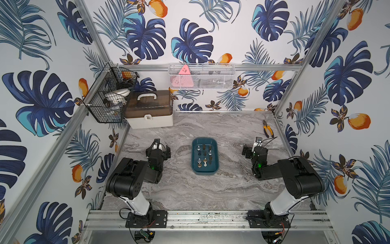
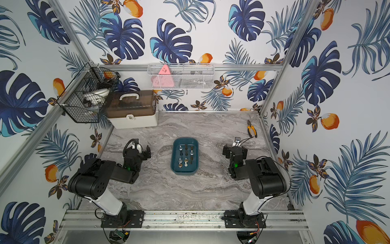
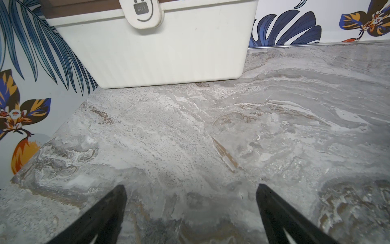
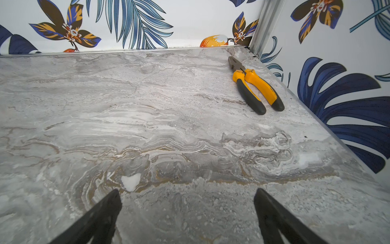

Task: Put the chess pieces into the storage box
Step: Reset both arms

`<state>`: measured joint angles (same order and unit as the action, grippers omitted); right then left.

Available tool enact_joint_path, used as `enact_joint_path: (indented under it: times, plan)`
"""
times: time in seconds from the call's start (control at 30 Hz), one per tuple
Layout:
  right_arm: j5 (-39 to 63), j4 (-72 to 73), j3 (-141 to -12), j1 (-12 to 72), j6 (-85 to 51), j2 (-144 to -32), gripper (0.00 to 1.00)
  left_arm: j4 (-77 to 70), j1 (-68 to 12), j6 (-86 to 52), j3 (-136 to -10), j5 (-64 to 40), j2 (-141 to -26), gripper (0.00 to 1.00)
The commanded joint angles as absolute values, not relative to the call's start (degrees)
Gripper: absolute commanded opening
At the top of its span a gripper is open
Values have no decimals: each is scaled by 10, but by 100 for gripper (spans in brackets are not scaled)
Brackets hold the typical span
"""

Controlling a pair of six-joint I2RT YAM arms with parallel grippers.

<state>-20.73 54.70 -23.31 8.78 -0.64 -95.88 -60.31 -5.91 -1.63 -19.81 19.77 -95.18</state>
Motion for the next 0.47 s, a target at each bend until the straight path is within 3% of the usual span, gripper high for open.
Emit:
enact_joint_path:
  times: [0.0, 0.43]
  plan:
    - [-208, 555, -233, 88, -9, -956, 100, -613, -58, -20, -201, 200, -949, 99]
    - [-207, 555, -233, 88, -9, -957, 100, -612, -58, -20, -202, 198, -949, 99]
